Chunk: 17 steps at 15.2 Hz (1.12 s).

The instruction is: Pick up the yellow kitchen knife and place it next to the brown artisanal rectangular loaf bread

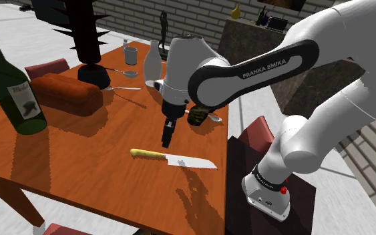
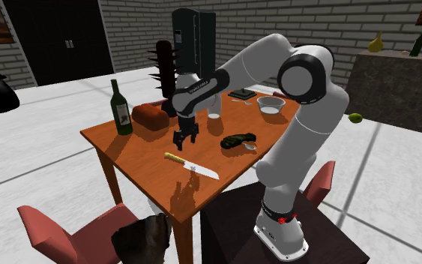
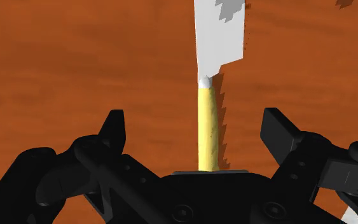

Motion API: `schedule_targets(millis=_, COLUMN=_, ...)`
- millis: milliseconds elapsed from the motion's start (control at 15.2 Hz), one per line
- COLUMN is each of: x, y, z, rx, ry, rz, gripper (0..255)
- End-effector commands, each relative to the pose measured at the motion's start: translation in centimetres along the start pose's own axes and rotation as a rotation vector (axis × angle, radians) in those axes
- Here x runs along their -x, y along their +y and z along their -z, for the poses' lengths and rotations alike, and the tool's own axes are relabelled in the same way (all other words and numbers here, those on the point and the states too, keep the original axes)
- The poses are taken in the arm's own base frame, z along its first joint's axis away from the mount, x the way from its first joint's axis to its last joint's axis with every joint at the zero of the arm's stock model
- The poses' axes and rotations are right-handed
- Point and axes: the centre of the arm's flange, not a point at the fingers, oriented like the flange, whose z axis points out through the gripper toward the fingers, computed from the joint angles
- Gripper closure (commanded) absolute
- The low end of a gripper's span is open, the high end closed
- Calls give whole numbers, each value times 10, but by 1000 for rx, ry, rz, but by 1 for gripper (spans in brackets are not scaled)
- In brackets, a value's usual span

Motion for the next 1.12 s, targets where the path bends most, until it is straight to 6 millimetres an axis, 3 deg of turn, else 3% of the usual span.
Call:
schedule_targets(millis=0, x=-10, y=-14, z=-19, rx=-6, ry=-4, rz=45, gripper=0)
schedule_targets(millis=594, x=-12, y=-19, z=-64, rx=-8, ry=-5, rz=57, gripper=0)
schedule_targets(millis=1056, x=-12, y=-19, z=-64, rx=-8, ry=-5, rz=57, gripper=0)
